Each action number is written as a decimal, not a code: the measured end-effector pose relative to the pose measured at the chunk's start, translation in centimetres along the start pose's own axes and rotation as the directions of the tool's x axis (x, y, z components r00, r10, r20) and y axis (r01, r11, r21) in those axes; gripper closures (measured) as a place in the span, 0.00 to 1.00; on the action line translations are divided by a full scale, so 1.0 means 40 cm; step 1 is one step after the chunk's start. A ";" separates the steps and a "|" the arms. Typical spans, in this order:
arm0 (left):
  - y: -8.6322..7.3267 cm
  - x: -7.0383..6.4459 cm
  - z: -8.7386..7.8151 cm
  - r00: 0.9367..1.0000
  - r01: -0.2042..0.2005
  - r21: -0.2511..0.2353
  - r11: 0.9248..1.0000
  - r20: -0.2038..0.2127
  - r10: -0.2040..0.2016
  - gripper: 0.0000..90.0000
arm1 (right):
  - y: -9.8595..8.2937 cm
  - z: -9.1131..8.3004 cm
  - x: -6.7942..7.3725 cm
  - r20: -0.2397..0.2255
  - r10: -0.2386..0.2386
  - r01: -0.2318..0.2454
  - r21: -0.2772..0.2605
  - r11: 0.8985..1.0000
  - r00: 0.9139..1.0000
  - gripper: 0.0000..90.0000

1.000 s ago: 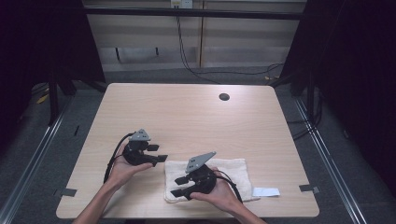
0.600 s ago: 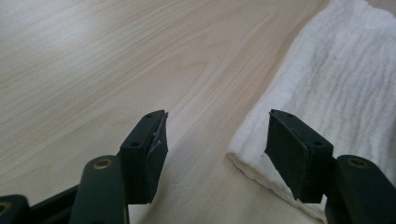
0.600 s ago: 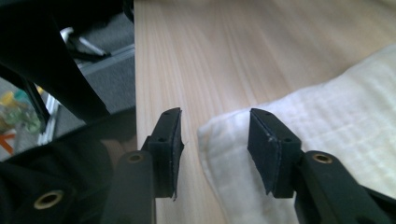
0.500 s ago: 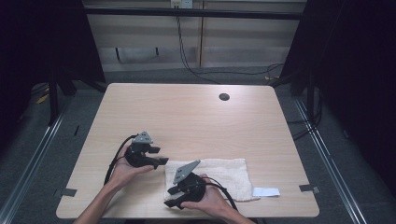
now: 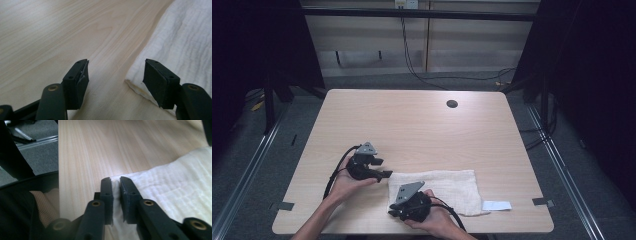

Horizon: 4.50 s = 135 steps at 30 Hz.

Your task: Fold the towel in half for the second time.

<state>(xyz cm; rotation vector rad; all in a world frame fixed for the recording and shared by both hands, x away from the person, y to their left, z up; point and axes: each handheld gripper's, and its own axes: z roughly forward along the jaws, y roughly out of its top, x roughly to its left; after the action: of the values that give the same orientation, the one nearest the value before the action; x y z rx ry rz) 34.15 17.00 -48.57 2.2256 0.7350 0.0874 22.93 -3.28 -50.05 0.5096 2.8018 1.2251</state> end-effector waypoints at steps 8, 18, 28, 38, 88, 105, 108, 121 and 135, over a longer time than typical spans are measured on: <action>-0.002 -0.014 0.009 0.998 -0.052 0.017 0.998 0.045 0.051 0.55 | 0.001 0.000 -0.013 -0.025 0.060 -0.060 0.004 0.998 0.998 0.93; -0.007 -0.026 0.035 0.995 -0.088 0.055 0.995 0.049 0.085 0.60 | 0.000 0.000 -0.015 -0.028 0.061 -0.061 0.000 0.998 0.998 0.93; -0.007 -0.051 0.042 0.990 -0.137 0.049 0.989 0.044 0.135 0.79 | 0.003 0.000 -0.014 -0.027 0.063 -0.063 0.010 0.998 0.998 0.94; -0.013 -0.049 0.033 0.990 -0.109 0.036 0.993 0.097 0.105 0.94 | 0.008 0.001 -0.012 -0.025 0.080 -0.080 0.004 0.997 0.996 0.94; -0.022 0.056 -0.116 0.989 0.111 -0.142 0.984 0.109 -0.096 0.94 | 0.132 -0.039 -0.024 -0.108 0.068 -0.088 -0.189 0.978 0.992 0.95; -0.011 0.092 -0.228 0.990 0.142 -0.231 0.963 0.049 -0.134 0.94 | 0.219 -0.010 -0.022 -0.122 0.066 -0.102 -0.327 0.939 0.990 0.95; -0.007 0.086 -0.212 0.990 0.140 -0.213 0.967 0.055 -0.131 0.94 | 0.221 -0.013 -0.019 -0.118 0.062 -0.097 -0.320 0.943 0.991 0.95; 0.065 0.024 -0.135 0.994 0.086 -0.174 0.981 0.087 -0.071 0.94 | 0.184 -0.108 -0.018 -0.051 0.054 -0.067 -0.309 0.949 0.997 0.94; 0.175 -0.044 -0.035 0.994 0.025 -0.151 0.988 0.106 -0.009 0.94 | 0.101 -0.191 -0.046 0.010 0.123 -0.113 -0.327 0.938 0.992 0.94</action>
<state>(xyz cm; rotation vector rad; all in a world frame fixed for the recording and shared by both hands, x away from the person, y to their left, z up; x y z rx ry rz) 35.63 13.25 -42.43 2.0620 0.6675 0.0163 24.52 -6.69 -42.07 0.6698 2.4981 1.6471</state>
